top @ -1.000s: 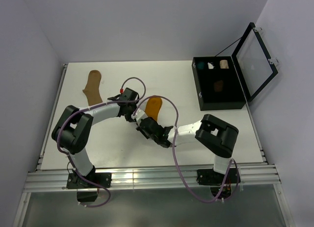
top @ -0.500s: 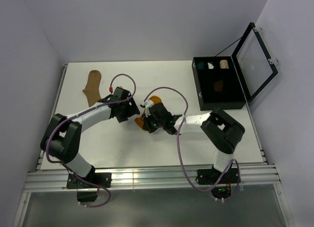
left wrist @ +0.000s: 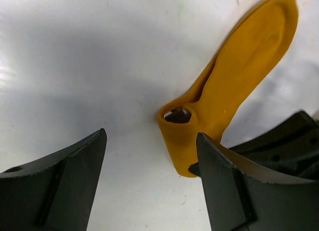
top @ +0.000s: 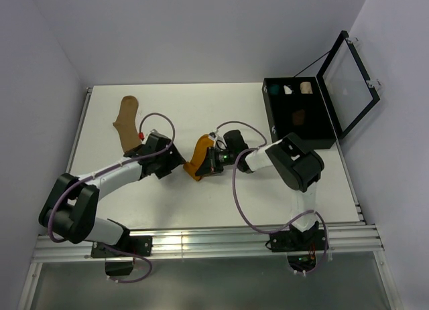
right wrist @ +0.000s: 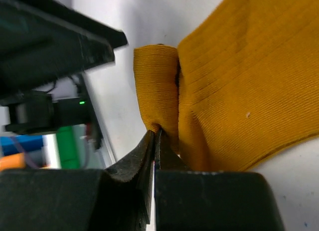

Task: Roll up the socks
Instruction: Roll the sock at the center of the board.

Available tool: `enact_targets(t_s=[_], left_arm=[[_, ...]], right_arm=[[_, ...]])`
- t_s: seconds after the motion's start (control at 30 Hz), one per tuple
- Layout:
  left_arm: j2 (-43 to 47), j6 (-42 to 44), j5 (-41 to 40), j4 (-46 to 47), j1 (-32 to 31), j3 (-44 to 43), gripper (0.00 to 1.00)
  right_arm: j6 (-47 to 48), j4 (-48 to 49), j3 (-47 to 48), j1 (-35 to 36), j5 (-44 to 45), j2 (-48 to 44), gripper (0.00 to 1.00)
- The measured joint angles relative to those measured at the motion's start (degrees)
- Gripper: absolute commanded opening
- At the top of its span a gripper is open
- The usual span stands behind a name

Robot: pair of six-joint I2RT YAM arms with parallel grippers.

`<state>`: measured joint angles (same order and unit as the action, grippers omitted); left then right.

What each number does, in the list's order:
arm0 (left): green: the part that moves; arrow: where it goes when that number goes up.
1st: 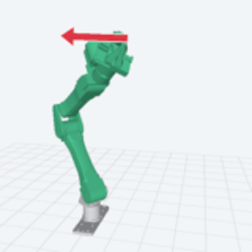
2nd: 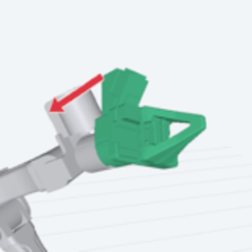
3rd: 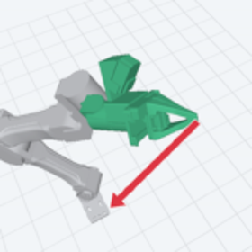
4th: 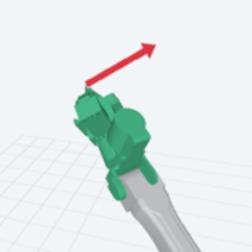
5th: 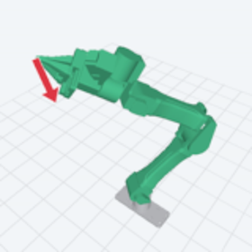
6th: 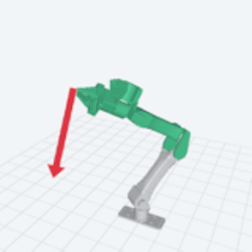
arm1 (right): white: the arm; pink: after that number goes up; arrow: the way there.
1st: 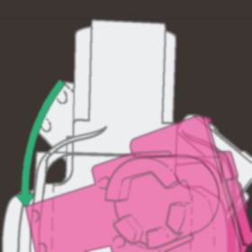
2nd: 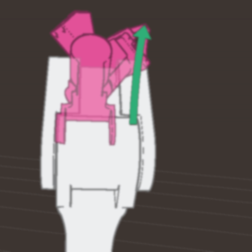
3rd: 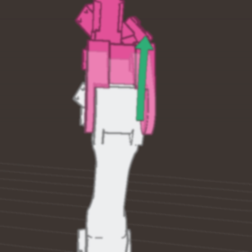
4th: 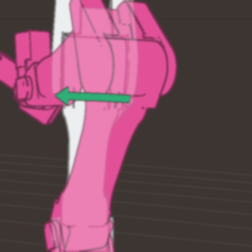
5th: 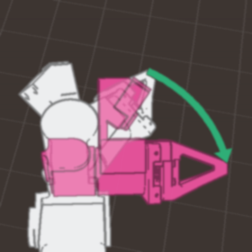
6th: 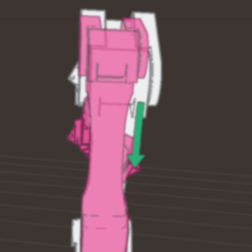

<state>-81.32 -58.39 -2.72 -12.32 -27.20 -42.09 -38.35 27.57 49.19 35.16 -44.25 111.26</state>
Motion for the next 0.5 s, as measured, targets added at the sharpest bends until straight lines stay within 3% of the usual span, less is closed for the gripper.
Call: enact_targets(t_s=[0.2, 0.5], left_arm=[[-0.1, -1.1, 0.1, 1.7, -3.0, 1.0, 0.75], [-5.9, -1.4, -0.1, 3.2, -3.8, -0.5, 0.69]], right_arm=[[-8.4, 7.1, 0.0, -1.7, -6.0, 4.6, 0.0], [-11.5, 9.2, 0.0, -2.3, -7.1, 5.4, 0.0]])
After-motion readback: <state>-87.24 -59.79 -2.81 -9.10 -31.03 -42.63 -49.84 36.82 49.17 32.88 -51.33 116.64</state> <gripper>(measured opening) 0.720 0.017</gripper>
